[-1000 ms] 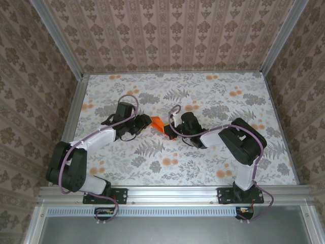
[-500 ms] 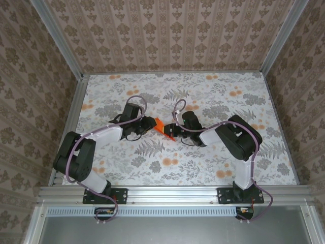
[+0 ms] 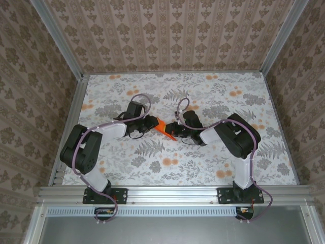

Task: Fold a paper plane with a square sheet of paper (pick it up from the middle)
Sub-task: Fold the wing for the fifth time at the center of the table.

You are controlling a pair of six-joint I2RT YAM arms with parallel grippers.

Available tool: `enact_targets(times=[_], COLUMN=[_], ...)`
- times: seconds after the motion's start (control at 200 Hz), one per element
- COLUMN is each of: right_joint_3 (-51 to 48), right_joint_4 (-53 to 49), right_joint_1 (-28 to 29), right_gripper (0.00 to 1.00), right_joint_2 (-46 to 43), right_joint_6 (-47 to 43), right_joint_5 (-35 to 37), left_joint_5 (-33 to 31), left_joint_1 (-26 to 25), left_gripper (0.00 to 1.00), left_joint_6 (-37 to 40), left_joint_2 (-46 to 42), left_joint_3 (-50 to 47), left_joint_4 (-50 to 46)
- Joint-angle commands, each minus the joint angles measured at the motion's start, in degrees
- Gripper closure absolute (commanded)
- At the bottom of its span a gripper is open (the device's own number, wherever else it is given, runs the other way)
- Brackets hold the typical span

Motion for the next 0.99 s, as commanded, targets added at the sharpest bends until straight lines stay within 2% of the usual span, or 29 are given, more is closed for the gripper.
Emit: enact_targets(times=[0.0, 0.515, 0.99], right_joint_3=[1.51, 2.76, 3.28], right_joint_4=[-0.54, -1.46, -1.63], right_joint_1=[-0.22, -1.16, -1.42], right_gripper=[1.0, 1.0, 1.0], right_joint_2=[1.61, 3.8, 4.72], right_joint_6=[1.75, 3.41, 4.37], right_joint_5=[-0.84, -2.92, -4.13], left_joint_5=[1.21, 2.42, 0.69], left_joint_1=[-0.45, -0.56, -0.45], left_gripper=[0.74, 0.75, 0.8], left_joint_6=[1.74, 3.27, 3.1], left_joint_2=[1.19, 4.5, 7.72], left_joint_3=[1.53, 3.47, 4.71], left_joint_4=[1.62, 1.81, 0.89])
